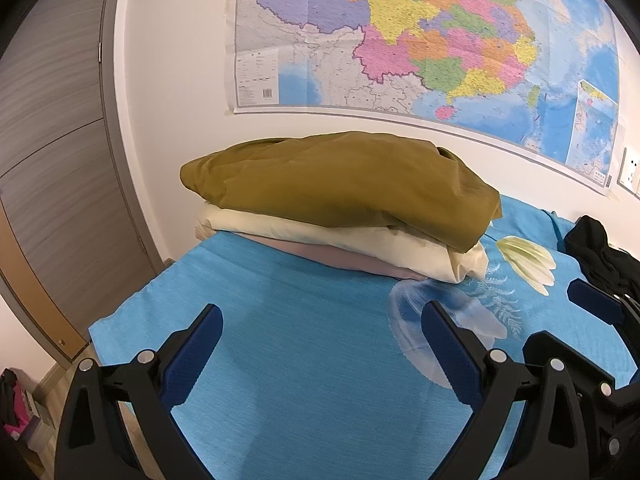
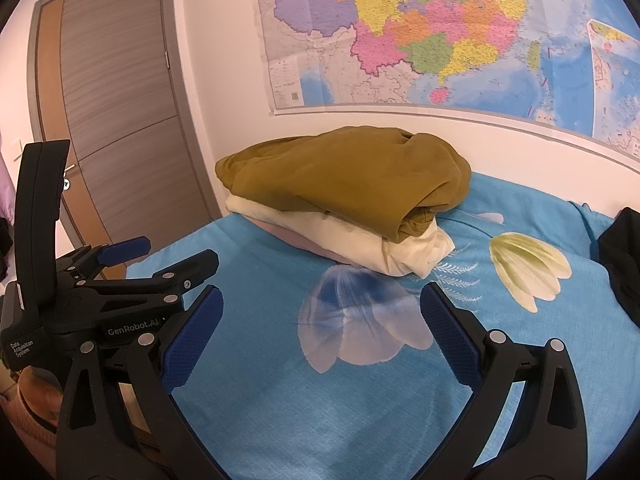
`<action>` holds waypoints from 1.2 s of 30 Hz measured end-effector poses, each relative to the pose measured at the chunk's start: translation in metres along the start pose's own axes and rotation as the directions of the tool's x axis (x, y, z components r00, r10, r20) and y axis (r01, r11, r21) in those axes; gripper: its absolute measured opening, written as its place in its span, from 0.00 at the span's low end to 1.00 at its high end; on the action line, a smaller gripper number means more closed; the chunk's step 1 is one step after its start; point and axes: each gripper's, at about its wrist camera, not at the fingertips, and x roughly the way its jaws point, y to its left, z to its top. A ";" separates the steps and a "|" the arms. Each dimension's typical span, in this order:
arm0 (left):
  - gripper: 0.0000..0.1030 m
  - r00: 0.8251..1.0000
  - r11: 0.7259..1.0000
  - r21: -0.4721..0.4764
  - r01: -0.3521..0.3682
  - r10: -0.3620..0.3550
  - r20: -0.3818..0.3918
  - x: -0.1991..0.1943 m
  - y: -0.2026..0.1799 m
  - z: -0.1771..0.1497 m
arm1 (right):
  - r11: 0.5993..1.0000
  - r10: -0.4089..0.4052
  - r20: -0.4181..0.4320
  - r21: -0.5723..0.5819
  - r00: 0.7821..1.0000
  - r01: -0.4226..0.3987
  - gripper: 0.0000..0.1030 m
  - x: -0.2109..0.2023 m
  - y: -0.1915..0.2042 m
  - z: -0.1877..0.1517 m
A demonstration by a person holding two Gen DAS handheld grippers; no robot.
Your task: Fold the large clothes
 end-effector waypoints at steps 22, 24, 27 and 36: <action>0.93 1.000 1.000 0.004 0.000 0.000 -0.012 0.005 -0.003 0.000 | 1.000 0.005 -0.003 0.007 1.000 -0.005 0.94 0.002 -0.003 -0.002; 0.93 1.000 1.000 0.002 -0.001 0.001 -0.015 0.005 -0.003 0.000 | 1.000 0.007 -0.004 0.007 1.000 -0.007 0.94 0.002 -0.004 -0.002; 0.93 1.000 1.000 -0.003 -0.003 0.002 -0.018 0.005 -0.003 -0.001 | 1.000 0.008 -0.005 0.008 1.000 -0.007 0.94 0.002 -0.004 -0.003; 0.93 1.000 1.000 -0.003 -0.003 0.003 -0.026 0.005 -0.005 -0.003 | 1.000 0.009 -0.005 0.009 1.000 -0.009 0.94 0.002 -0.003 -0.003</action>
